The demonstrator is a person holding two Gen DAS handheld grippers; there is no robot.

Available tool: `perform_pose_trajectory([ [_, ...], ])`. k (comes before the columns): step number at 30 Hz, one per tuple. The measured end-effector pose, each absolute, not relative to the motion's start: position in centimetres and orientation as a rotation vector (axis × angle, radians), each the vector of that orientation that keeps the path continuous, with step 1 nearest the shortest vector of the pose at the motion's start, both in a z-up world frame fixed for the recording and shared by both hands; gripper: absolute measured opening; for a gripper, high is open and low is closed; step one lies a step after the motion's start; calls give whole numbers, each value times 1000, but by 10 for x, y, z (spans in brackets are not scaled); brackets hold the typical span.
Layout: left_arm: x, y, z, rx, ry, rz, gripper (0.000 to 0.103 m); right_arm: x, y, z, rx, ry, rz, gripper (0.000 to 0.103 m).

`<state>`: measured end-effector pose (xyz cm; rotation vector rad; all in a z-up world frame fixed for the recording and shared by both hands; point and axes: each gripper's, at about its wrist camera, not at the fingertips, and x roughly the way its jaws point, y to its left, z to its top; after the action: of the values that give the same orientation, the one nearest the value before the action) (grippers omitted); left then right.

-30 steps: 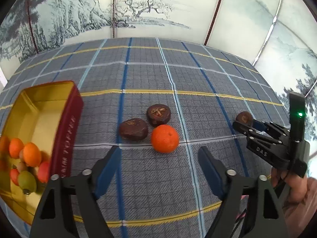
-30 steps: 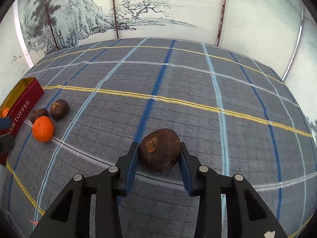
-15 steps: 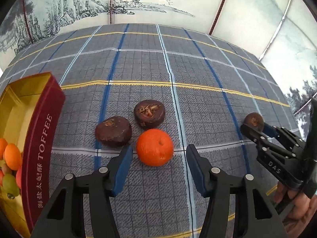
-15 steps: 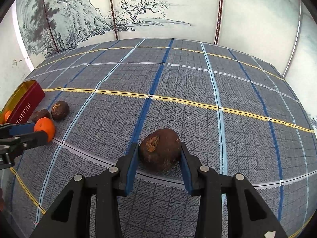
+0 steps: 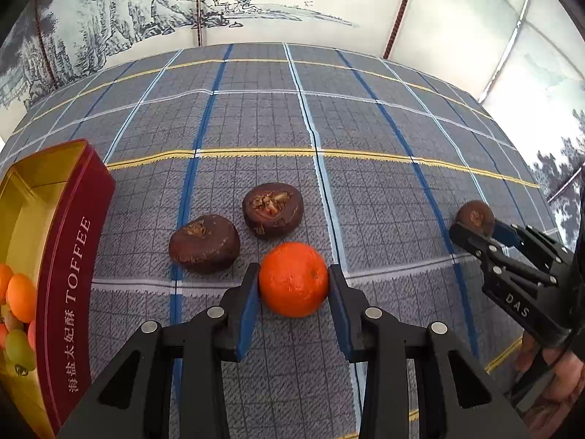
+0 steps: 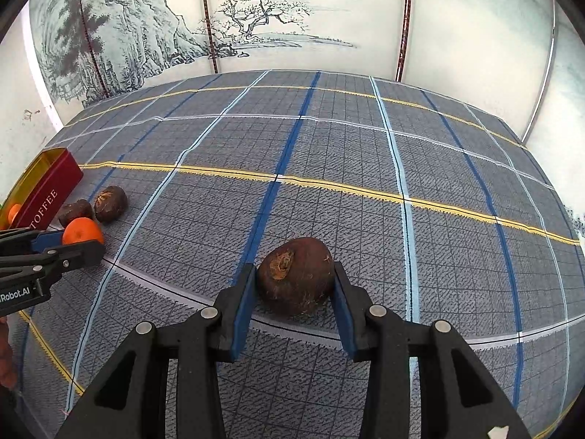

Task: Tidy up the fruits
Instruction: 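Grasp the tangerine with the left gripper while the right holds the brown fruit, then carry the tangerine with the left gripper into the gold tin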

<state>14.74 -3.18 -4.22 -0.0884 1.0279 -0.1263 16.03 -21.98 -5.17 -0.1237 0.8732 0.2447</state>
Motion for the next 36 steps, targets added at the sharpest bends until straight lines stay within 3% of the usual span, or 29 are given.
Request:
perform_pose_trajectory([
  [17,106,-33,-28,-76,1031,-157,37,161,-219,-53,-129,874,242,38],
  [36,67,15,20,-142,966,-144,37,161,-218,-53,-135,874,239,38],
])
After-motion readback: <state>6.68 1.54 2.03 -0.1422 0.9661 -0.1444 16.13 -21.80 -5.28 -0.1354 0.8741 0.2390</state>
